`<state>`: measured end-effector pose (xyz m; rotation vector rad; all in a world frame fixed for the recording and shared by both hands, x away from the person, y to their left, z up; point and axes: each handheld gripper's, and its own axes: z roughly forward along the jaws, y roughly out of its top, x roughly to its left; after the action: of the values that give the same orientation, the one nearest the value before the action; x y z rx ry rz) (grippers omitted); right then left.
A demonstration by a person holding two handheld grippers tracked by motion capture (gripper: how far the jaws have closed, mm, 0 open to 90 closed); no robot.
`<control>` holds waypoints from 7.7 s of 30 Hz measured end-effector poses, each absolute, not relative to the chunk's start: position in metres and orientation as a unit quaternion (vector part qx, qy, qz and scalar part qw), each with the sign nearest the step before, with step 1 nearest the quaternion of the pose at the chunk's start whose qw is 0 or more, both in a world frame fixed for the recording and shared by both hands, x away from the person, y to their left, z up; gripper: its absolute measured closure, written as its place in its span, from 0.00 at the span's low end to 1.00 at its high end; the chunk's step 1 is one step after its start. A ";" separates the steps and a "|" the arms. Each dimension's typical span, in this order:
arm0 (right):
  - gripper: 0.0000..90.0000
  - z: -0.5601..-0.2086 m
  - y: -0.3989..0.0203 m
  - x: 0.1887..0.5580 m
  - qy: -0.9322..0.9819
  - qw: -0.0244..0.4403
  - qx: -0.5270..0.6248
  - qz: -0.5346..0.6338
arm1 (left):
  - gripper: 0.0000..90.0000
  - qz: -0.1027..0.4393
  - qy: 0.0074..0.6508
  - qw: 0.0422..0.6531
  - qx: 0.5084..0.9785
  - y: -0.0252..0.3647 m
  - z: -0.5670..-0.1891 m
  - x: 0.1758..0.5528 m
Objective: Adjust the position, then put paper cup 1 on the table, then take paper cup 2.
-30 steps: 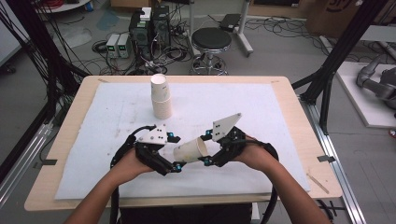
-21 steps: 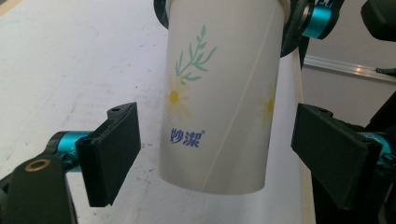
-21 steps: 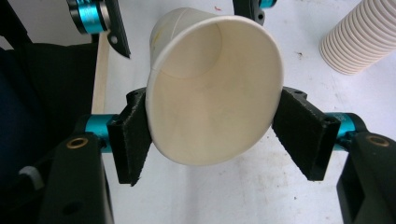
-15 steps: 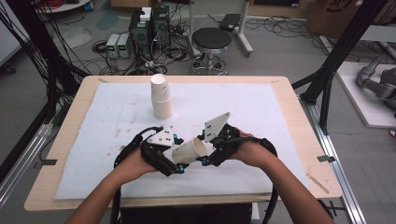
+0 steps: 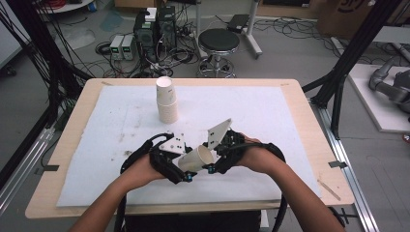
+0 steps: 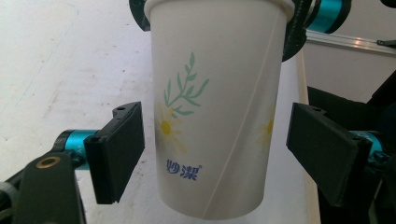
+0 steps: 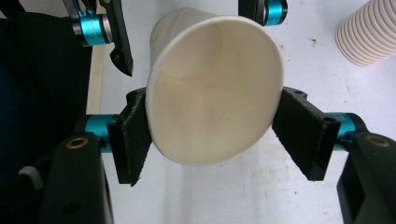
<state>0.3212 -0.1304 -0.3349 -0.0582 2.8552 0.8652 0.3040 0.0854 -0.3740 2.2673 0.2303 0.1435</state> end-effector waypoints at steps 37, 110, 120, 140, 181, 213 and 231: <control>0.25 -0.346 -0.153 0.329 0.904 0.031 0.066 0.421 | 0.35 0.040 0.141 0.463 0.874 0.101 -0.396 0.309; 0.24 -0.416 -0.280 0.328 0.788 0.187 0.305 0.501 | 0.33 0.292 0.364 0.610 0.640 0.278 -0.429 0.293; 0.24 -0.416 -0.287 0.322 0.788 0.192 0.313 0.495 | 0.34 0.299 0.393 0.579 0.649 0.287 -0.441 0.313; 0.24 -0.414 -0.289 0.318 0.783 0.194 0.316 0.500 | 0.34 0.284 0.466 0.465 0.697 0.287 -0.453 0.314; 0.24 -0.404 -0.298 0.306 0.779 0.216 0.319 0.494 | 0.18 0.302 0.409 0.596 0.621 0.285 -0.409 0.254; 0.23 -0.403 -0.299 0.312 0.777 0.219 0.336 0.485 | 0.18 0.269 0.365 0.625 0.636 0.257 -0.406 0.272; 0.22 -0.408 -0.302 0.308 0.780 0.202 0.340 0.486 | 0.18 0.257 0.363 0.619 0.647 0.245 -0.407 0.271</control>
<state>0.3083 -0.3023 -0.4082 0.9480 2.1764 1.3563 0.2707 0.2452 -0.4071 1.4882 0.8351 0.5913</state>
